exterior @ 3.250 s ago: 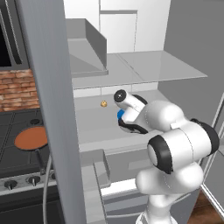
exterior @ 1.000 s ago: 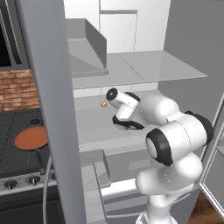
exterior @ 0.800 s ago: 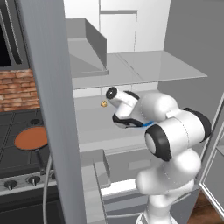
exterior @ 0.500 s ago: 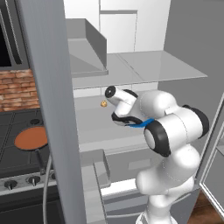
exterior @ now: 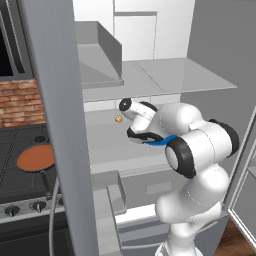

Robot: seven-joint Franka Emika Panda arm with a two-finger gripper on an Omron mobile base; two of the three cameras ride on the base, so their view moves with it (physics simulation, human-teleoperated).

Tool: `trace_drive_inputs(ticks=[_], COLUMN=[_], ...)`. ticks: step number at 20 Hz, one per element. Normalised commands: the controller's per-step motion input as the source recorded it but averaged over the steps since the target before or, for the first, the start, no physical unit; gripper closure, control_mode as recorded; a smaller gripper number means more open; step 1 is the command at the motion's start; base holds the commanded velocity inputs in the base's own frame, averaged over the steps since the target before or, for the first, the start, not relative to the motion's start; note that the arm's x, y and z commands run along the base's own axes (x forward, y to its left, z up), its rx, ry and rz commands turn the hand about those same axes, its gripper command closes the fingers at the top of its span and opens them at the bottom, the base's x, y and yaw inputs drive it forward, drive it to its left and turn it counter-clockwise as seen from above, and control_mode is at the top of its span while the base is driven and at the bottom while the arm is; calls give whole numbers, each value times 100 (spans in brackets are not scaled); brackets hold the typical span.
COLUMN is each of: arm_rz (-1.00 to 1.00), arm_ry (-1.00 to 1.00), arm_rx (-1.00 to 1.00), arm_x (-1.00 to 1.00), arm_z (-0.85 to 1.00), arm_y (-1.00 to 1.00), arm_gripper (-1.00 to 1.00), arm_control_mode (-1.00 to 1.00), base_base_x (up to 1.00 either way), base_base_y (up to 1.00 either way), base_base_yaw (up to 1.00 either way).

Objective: Retrieve the fish from the fridge and place it on the saucepan with marinade on the stove.

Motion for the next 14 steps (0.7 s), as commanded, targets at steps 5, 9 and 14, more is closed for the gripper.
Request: trace_drive_inputs(ticks=[5, 9, 14], arm_rz=[-3, -6, -7], arm_ry=[0, 0, 0], arm_rx=[0, 0, 0], arm_x=[0, 0, 0], arm_z=[0, -1, -2], arm_y=[-5, -12, -7], arm_gripper=[-100, -100, -100], arm_control_mode=[-100, -100, -100], base_base_x=[0, 0, 0], base_base_y=[0, 0, 0], base_base_yaw=[0, 0, 0])
